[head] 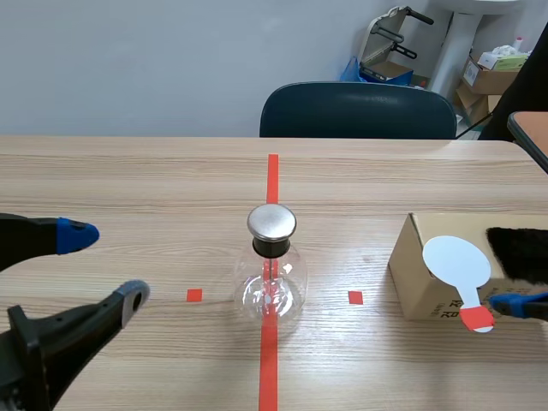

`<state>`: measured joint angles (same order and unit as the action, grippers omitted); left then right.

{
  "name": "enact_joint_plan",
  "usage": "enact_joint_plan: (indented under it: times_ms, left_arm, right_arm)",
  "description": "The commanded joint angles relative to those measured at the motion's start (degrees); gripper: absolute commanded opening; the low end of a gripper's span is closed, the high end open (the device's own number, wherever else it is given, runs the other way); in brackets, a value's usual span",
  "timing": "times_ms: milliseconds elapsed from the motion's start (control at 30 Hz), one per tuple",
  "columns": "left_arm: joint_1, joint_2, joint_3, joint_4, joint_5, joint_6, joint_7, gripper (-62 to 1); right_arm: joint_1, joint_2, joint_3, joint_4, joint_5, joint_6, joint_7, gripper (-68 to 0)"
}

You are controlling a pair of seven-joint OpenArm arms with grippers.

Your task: Do the electroscope experiment

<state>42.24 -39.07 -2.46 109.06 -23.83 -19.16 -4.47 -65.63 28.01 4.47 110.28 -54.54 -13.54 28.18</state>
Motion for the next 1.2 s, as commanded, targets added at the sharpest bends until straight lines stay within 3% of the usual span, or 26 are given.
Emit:
enact_joint_plan:
  times_ms: [0,133,433,600,1000,1167]
  left_arm:
    - [-1.1,-1.9,1.5,0.3,-0.4,-0.1,-1.0,-11.8]
    - [-2.9,-6.3,5.2,0.3,-0.4,-0.1,-2.2,-11.8]
    - [-7.2,-12.7,13.5,0.3,-0.4,-0.2,-4.8,-11.8]
    - [-9.1,-15.0,17.9,0.3,-0.4,-0.5,-7.2,-11.8]
    - [-11.6,-16.0,22.8,0.3,-0.3,-0.7,-7.7,-11.8]
    - [-11.6,-16.0,22.8,0.3,-0.3,-0.7,-7.7,-11.8]
  right_arm:
    - [3.0,-0.3,-0.3,-3.3,-1.4,-3.5,-0.5,0.4]
    - [8.1,-0.2,-2.4,-11.4,-5.8,-9.7,-2.0,0.4]
    - [19.4,1.2,-11.7,-23.3,-8.3,-25.4,-10.9,0.4]
    - [23.9,2.1,-18.5,-25.9,-8.5,-30.9,-18.2,0.4]
    - [30.4,2.1,-24.0,-27.9,-10.4,-31.3,-33.7,0.4]
    - [30.9,1.9,-24.0,-28.0,-10.4,-31.3,-33.6,0.4]
